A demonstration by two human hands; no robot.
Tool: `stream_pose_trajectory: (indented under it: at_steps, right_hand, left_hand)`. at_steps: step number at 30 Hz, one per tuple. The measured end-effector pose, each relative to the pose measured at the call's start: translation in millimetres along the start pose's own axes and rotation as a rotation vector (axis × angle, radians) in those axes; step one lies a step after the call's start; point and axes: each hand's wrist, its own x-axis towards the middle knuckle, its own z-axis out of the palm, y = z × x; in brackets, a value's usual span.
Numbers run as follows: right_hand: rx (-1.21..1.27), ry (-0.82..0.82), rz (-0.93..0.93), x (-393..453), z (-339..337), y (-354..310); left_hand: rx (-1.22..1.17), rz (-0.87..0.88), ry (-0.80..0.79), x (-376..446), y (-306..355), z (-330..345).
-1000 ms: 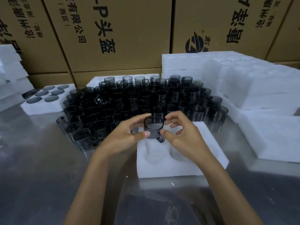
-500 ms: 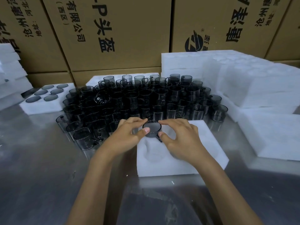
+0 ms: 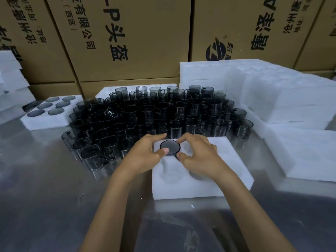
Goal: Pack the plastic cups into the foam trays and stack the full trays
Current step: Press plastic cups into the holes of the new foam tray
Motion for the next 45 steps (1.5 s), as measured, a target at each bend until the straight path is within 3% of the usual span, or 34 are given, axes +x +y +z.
stream_pose_trajectory:
  at_steps: [2,5,9,15,22,29,37,45]
  right_hand:
    - [0.009,0.019,0.008,5.5,2.7,-3.8]
    - [0.035,0.041,0.028,12.8,7.0,-8.2]
    - [0.051,0.062,0.048,12.8,9.8,-7.5]
    - [0.039,0.074,0.041,11.2,11.2,-5.8]
    - [0.258,0.074,0.066,10.4,7.9,-1.2]
    - [0.590,0.140,0.071,6.5,-1.6,-1.3]
    - [0.642,0.209,-0.095,-3.1,-37.1,7.6]
    - [0.813,0.175,-0.061,-6.6,-41.3,13.8]
  left_hand:
    - [-0.087,-0.042,0.024,0.4,1.1,-3.8]
    - [-0.132,-0.139,0.230,-3.2,-0.8,-12.5]
    - [0.144,-0.146,0.482,-13.8,-17.8,-34.5]
    - [0.431,-0.241,0.259,-18.3,-35.9,-44.0]
    - [0.170,-0.132,0.275,-21.6,-31.3,-49.7]
    - [-0.146,0.134,0.341,-21.1,1.0,-41.1]
    - [0.060,0.418,0.338,-19.6,39.9,5.6]
    - [-0.004,0.433,0.395,-20.1,41.5,24.4]
